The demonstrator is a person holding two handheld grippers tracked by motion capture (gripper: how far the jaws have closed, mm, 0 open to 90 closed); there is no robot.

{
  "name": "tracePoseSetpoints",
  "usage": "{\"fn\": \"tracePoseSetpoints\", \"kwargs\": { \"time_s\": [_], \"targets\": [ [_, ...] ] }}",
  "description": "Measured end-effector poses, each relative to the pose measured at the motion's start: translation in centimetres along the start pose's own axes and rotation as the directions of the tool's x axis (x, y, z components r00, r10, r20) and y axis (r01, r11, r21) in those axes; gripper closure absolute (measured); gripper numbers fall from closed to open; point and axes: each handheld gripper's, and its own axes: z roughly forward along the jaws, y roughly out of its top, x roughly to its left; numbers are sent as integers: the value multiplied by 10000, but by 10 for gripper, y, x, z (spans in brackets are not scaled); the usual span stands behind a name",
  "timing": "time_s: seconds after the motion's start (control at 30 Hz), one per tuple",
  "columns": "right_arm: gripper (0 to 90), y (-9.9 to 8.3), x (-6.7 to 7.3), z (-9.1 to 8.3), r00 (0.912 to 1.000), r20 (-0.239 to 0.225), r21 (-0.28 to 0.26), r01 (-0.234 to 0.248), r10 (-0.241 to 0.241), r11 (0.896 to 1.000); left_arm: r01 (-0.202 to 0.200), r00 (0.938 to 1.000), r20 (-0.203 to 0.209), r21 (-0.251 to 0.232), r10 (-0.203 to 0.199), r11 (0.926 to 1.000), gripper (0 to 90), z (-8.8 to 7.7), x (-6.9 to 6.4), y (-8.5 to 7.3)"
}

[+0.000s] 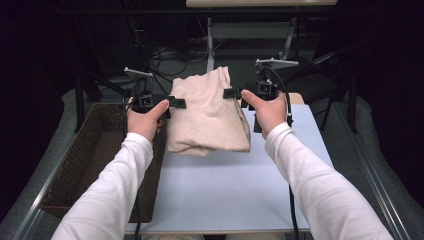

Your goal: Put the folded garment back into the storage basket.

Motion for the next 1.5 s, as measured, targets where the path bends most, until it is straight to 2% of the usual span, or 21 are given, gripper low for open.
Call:
{"fn": "tracePoseSetpoints", "kwargs": {
  "time_s": [0.3, 0.6, 0.93, 1.1, 1.5],
  "targets": [
    [749, -5, 14, 12, 9998, -157, 96, 121, -120, 9999, -48, 10000, 58, 86, 47, 10000, 574, -15, 17, 3],
    [749, -11, 27, 33, 9997, -159, 184, 161, -158, 9997, 14, 10000, -26, 162, -14, 9999, 574, -24, 40, 5],
    [749, -17, 39, 57, 9999, -108, 274, 90, -87, 9996, -118, 9998, -138, 277, 122, 9995, 574, -35, 63, 9],
    [749, -20, 44, 66, 9998, -131, 371, 122, -118, 9992, -85, 9999, -82, 444, 89, 9990, 573, -40, 74, 11],
    [749, -23, 56, 84, 9997, -179, 420, 172, -165, 9990, -153, 9997, -181, 398, 160, 9991, 573, -51, 91, 15]
  ]
}}
